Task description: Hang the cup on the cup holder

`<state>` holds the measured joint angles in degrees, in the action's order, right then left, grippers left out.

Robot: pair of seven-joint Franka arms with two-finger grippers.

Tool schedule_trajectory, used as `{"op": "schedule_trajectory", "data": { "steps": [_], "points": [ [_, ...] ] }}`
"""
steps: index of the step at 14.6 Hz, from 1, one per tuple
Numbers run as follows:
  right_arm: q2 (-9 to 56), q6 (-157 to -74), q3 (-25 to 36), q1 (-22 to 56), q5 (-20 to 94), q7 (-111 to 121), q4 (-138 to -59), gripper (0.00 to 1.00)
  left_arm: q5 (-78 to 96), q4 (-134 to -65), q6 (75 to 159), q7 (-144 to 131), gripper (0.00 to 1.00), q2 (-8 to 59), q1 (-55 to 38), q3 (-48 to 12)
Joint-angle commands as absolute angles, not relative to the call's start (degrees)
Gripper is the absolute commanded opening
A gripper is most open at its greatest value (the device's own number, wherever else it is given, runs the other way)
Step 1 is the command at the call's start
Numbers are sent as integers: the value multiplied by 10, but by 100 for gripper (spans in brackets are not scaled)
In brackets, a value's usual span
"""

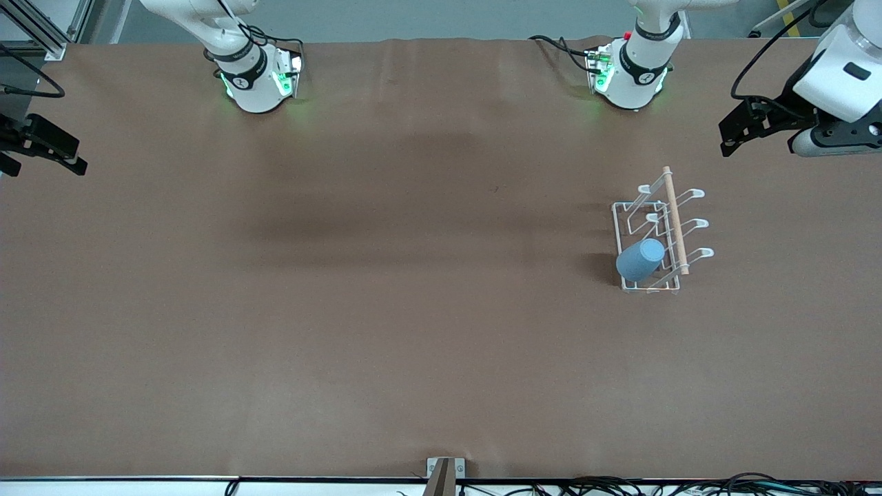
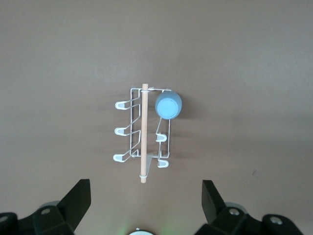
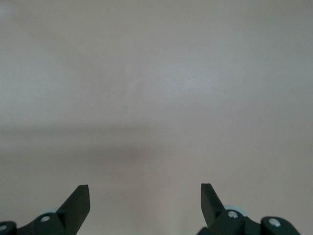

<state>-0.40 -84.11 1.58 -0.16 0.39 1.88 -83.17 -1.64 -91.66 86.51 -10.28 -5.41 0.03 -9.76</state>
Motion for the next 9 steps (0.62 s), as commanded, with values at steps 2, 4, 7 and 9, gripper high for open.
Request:
{"op": "schedule_trajectory", "data": {
  "steps": [2,4,7,9],
  "points": [
    [-3,-838,16,-5,9,20,-828,100,10,-977,890,-63,100,-93,4,-84],
    [-2,-838,15,-5,9,19,-828,100,9,-974,887,-62,100,-91,5,-83],
    [-2,-838,15,-7,9,20,-828,100,1,-968,875,-47,100,-91,4,-85],
    [-2,-838,16,-7,9,20,-828,100,0,-955,861,-47,100,-85,4,-84]
  ]
}}
